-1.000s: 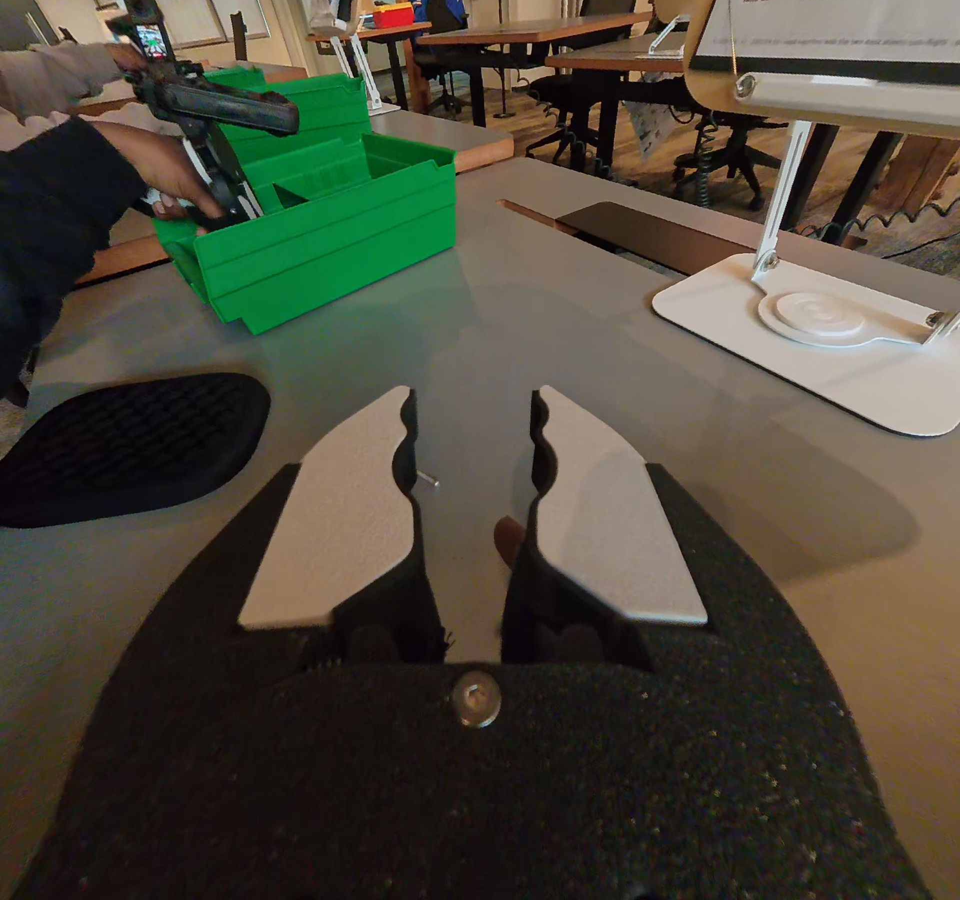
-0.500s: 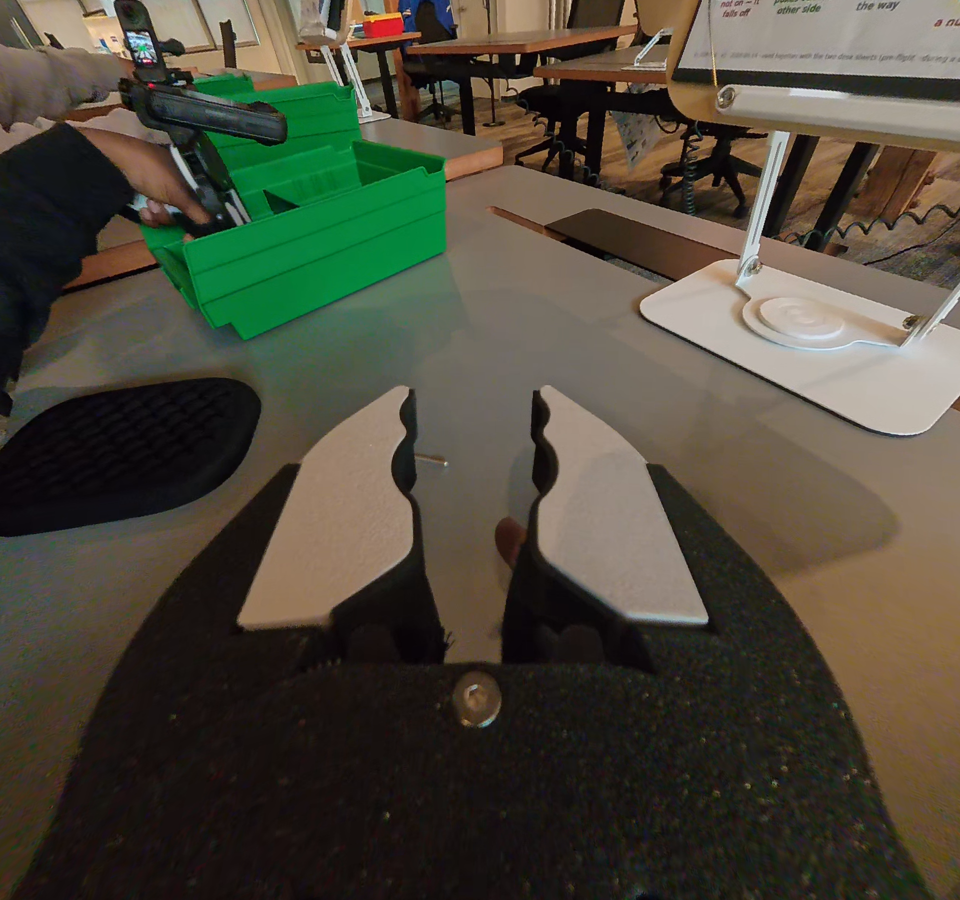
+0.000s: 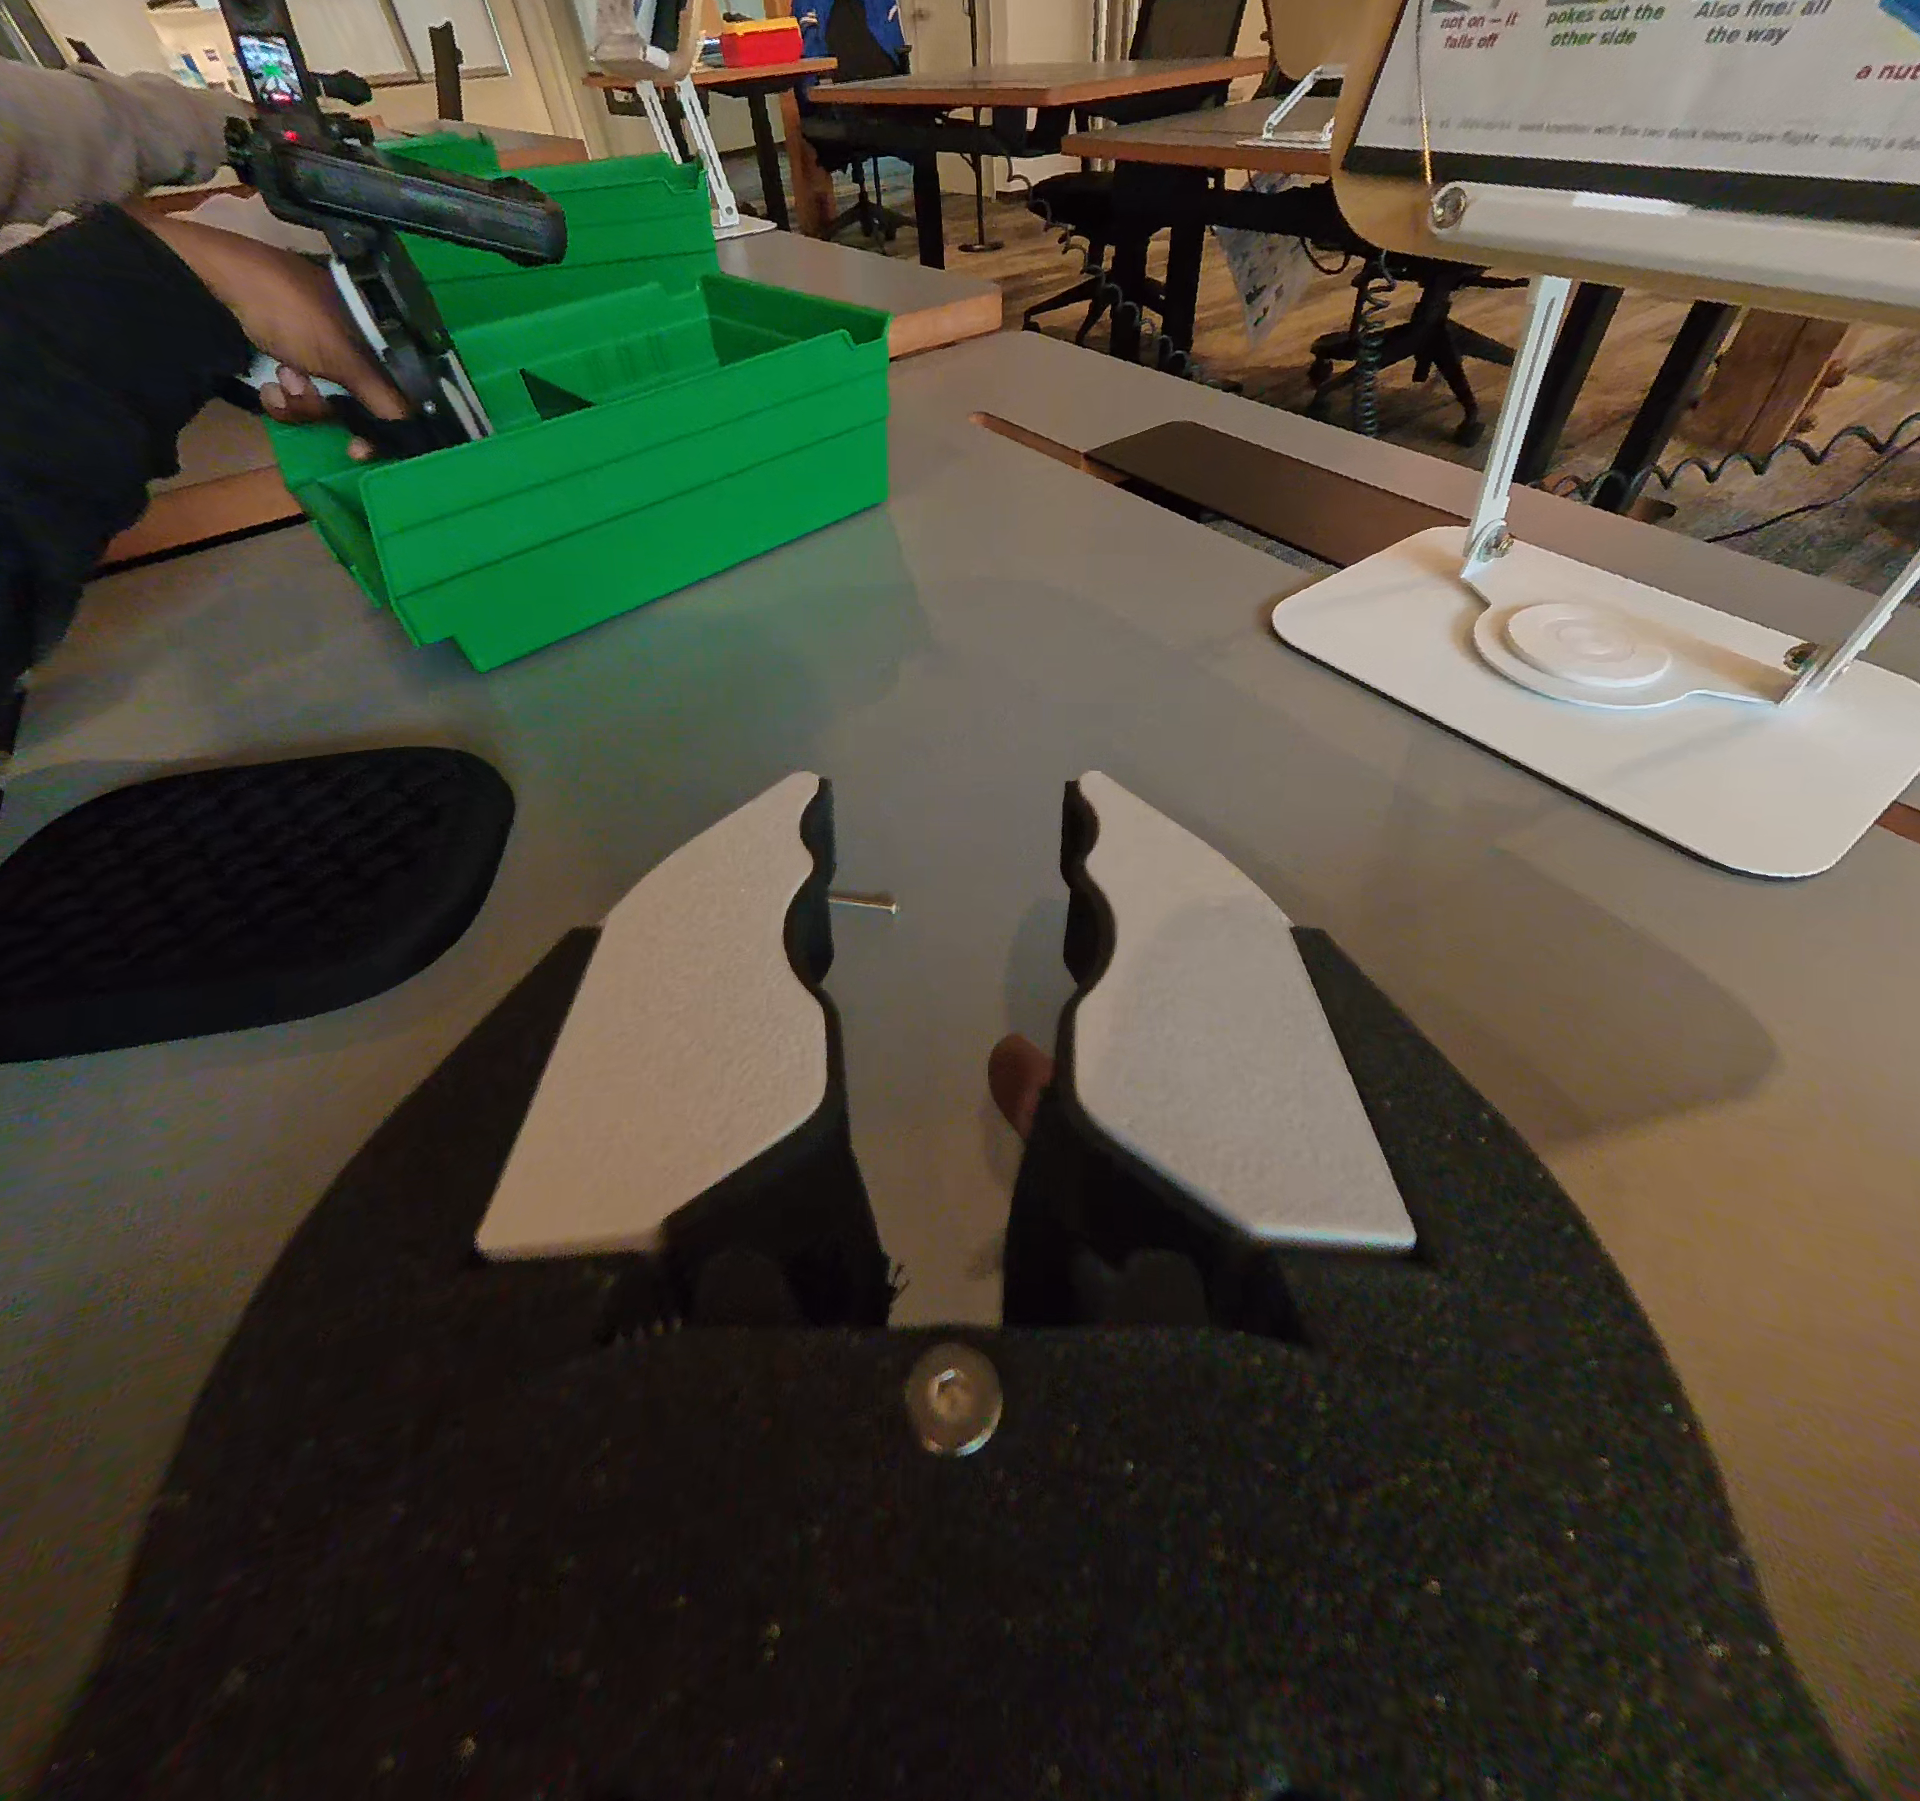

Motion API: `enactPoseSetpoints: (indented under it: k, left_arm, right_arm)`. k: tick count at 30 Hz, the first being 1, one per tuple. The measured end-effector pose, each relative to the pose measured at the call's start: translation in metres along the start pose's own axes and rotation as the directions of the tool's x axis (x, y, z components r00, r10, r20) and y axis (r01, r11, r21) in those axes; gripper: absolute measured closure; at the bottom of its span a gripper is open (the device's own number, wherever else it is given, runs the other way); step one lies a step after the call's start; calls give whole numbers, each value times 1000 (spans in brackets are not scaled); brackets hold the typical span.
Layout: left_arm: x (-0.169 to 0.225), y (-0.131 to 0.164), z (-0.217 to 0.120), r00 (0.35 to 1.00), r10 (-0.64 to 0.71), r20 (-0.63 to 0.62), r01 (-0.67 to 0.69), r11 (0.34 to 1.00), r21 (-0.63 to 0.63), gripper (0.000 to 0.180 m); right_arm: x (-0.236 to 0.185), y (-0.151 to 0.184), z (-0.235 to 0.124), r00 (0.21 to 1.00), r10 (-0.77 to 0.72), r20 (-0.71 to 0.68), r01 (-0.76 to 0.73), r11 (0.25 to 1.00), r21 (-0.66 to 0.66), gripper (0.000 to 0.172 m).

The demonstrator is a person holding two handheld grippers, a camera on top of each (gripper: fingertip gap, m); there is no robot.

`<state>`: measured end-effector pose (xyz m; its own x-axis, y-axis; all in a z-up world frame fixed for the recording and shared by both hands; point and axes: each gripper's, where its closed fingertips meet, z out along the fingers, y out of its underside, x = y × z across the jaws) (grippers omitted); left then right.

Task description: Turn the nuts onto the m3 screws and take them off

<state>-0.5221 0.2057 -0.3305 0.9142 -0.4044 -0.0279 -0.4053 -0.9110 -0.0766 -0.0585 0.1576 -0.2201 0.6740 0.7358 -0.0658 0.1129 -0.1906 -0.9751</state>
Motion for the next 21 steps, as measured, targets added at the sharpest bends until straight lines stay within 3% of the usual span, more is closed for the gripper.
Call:
enactPoseSetpoints:
  k: [21]
  left_arm:
    - [4,0,8,1000,-1,-30,0,999,-49,174]
  right_arm:
    - [1,0,-1,1000,-23,-17,23,1000,-4,131]
